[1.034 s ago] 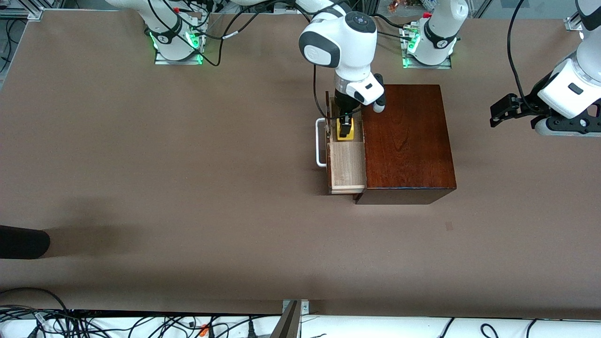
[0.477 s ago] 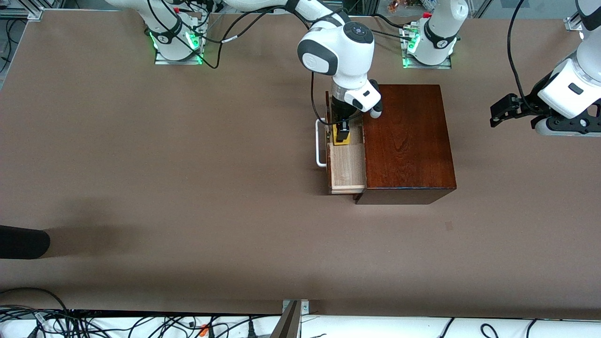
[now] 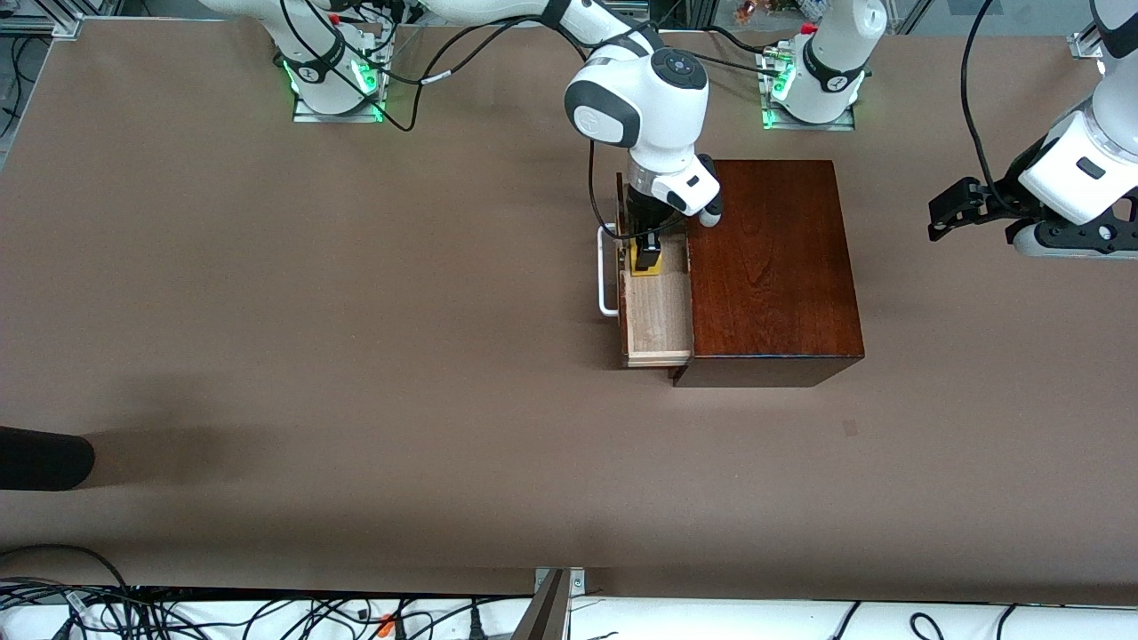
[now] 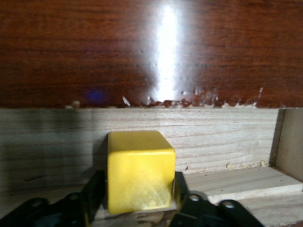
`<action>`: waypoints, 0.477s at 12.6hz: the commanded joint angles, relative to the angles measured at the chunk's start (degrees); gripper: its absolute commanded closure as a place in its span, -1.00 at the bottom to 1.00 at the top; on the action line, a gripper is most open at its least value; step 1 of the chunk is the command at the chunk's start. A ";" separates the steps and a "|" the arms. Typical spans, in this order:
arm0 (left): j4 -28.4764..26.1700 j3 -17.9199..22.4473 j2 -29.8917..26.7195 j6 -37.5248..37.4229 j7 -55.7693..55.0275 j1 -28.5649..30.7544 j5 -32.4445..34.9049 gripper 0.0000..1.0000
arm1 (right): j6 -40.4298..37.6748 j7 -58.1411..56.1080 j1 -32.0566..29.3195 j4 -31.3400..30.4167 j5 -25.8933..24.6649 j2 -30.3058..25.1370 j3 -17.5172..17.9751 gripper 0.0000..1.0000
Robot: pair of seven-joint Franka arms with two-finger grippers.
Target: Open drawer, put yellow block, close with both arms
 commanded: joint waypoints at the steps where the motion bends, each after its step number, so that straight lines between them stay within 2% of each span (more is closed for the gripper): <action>1: -0.40 -0.10 -0.68 -0.55 0.44 0.19 1.22 -1.00 | -1.24 -0.55 -0.72 0.42 -0.45 -0.22 0.33 -1.00; 4: -0.40 -0.10 -0.68 -0.55 0.44 0.19 1.22 -1.00 | -6.84 -0.20 -0.90 2.69 0.08 -1.79 0.24 -1.00; 6: -0.40 -0.10 -0.68 -0.55 0.44 0.10 1.22 -1.00 | -13.17 -0.11 -3.26 5.94 4.89 -5.56 0.16 -1.00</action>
